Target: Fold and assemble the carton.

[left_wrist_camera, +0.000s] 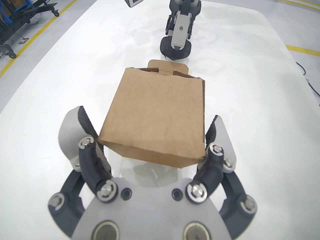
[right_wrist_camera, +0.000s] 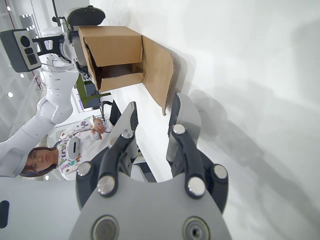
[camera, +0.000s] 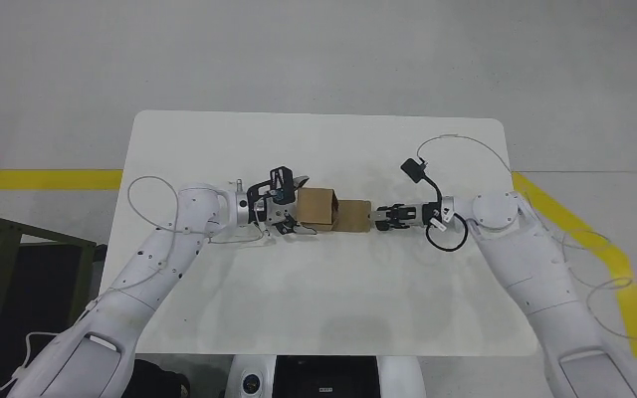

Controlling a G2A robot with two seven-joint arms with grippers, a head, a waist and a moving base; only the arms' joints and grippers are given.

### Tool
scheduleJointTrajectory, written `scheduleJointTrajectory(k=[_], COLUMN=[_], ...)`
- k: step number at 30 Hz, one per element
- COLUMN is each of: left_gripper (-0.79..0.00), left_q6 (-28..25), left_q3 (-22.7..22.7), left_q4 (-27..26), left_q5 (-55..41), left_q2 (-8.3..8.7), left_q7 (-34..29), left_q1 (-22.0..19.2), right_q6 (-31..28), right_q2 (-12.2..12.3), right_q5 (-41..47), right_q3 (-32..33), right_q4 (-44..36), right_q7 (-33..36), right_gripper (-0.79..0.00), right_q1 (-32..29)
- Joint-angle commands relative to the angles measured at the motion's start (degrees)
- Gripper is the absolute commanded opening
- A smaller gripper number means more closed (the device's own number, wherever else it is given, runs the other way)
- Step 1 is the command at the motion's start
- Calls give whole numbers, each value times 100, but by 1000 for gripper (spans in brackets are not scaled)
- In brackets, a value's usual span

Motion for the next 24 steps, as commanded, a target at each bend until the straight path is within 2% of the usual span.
scheduleJointTrajectory(k=[1,14,24], left_gripper=[0,0,0], left_q6=[-6,-12,-12], left_q3=[-8,-66,-98], left_q4=[0,-17,-42], left_q5=[6,22,35], left_q2=[2,13,22], left_q7=[3,24,29], left_q1=[3,18,48], right_q6=[-16,-256,-474], right_q2=[-25,-294,-352], right_q5=[14,414,711], right_q3=[-74,-639,-657], right_q4=[78,426,271], right_q7=[-5,34,185], right_gripper=[-526,-511,-493], right_q1=[47,474,637])
